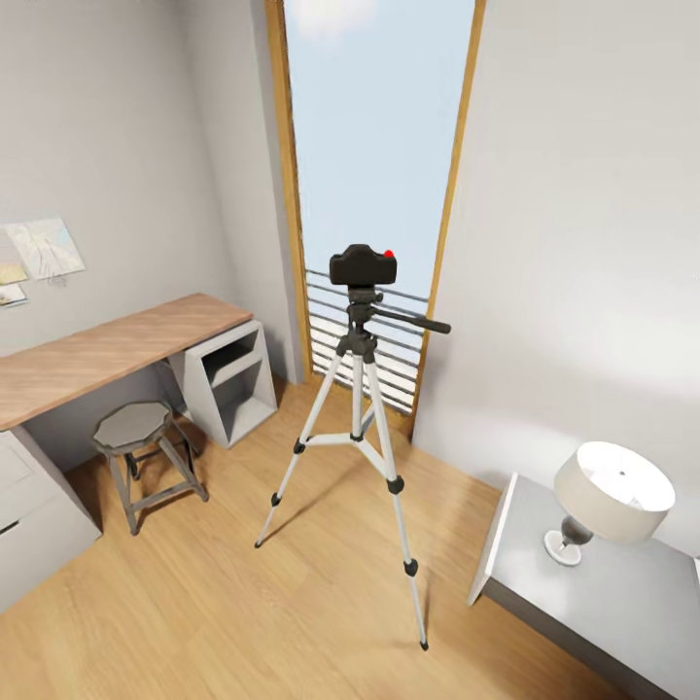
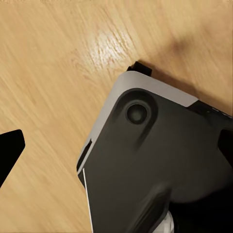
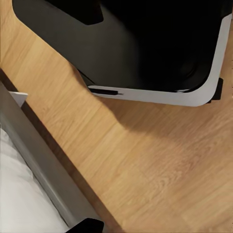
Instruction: Attach the digital camera to the camera tripod in the bedroom.
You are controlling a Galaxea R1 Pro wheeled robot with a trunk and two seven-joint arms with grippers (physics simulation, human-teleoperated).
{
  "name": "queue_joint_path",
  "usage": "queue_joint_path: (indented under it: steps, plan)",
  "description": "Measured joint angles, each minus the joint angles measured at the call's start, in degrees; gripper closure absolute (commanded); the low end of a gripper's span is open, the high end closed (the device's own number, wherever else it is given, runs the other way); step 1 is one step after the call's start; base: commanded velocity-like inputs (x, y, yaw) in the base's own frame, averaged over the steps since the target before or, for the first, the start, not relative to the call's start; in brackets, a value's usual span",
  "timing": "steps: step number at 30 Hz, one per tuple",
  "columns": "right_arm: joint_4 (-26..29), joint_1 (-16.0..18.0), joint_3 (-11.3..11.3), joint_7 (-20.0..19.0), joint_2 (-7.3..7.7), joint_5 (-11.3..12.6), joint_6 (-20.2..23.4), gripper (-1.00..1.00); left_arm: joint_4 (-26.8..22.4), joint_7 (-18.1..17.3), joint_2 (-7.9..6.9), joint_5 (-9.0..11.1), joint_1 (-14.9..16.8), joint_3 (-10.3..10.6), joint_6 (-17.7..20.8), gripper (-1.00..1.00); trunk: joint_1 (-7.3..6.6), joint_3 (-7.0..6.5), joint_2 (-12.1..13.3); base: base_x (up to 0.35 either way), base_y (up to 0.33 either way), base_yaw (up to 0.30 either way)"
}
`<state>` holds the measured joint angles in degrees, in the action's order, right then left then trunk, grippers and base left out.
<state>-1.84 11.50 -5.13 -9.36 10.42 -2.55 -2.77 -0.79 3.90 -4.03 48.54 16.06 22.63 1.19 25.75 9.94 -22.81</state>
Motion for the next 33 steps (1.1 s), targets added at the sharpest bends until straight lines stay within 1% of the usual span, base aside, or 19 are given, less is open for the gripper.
queue_joint_path:
  steps: [33]
  plan:
    - [0.0,0.0,0.06,0.26,0.03,0.0,-0.04,-1.0,0.0,-0.02,0.0,0.0,0.0,0.0,0.0,-1.0,0.0,-3.05,0.01,0.0,0.0,0.0]
